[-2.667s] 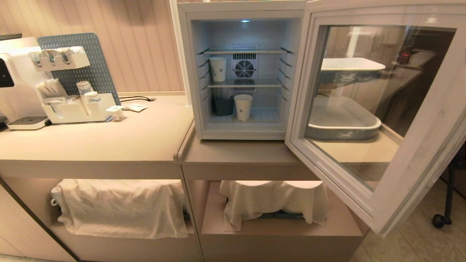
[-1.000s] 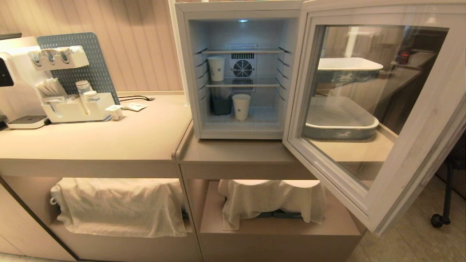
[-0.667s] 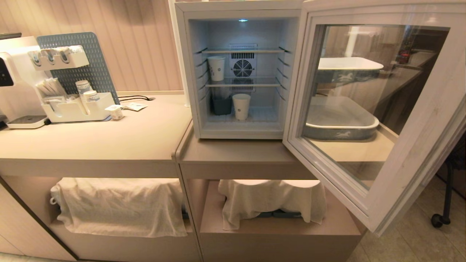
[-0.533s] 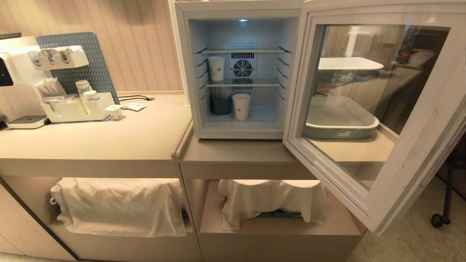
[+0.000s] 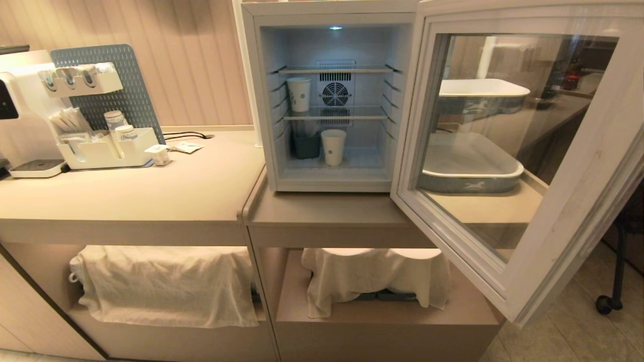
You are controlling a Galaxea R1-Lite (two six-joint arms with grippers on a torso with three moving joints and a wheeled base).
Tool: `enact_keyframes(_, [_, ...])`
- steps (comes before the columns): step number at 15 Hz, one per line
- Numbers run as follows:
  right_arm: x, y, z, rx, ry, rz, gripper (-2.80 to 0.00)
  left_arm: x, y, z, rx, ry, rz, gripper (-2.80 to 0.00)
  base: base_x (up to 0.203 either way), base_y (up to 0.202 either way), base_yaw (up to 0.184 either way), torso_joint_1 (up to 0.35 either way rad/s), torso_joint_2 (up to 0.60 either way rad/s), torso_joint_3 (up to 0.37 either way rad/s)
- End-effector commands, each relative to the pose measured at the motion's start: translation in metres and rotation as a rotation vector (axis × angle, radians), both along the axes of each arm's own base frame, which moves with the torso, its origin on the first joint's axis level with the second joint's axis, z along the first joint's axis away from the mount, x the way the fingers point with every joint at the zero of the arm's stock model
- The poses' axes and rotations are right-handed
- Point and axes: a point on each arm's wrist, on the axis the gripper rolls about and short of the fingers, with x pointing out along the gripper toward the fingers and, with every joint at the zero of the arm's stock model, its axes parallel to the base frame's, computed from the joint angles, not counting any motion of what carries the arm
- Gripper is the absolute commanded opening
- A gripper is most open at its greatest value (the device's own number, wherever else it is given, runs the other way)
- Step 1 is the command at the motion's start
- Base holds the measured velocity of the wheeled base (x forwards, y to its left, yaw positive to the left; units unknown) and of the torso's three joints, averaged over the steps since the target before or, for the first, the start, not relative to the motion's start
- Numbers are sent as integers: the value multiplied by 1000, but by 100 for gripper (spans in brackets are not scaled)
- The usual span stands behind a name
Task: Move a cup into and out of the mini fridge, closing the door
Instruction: Close the freezer door
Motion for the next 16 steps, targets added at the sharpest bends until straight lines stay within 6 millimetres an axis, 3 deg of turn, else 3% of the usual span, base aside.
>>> enact_keyframes(1, [-1,6,2,15,-15,21,-280,0,0,0,0,0,0,-280,0,0,0,0,0,0])
enact_keyframes(9, [-17,50,20,152,-117,235,-280,0,0,0,0,0,0,-280,0,0,0,0,0,0])
enact_keyframes(16, [-45,99,35,289,-172,470,-280,0,0,0,0,0,0,-280,0,0,0,0,0,0])
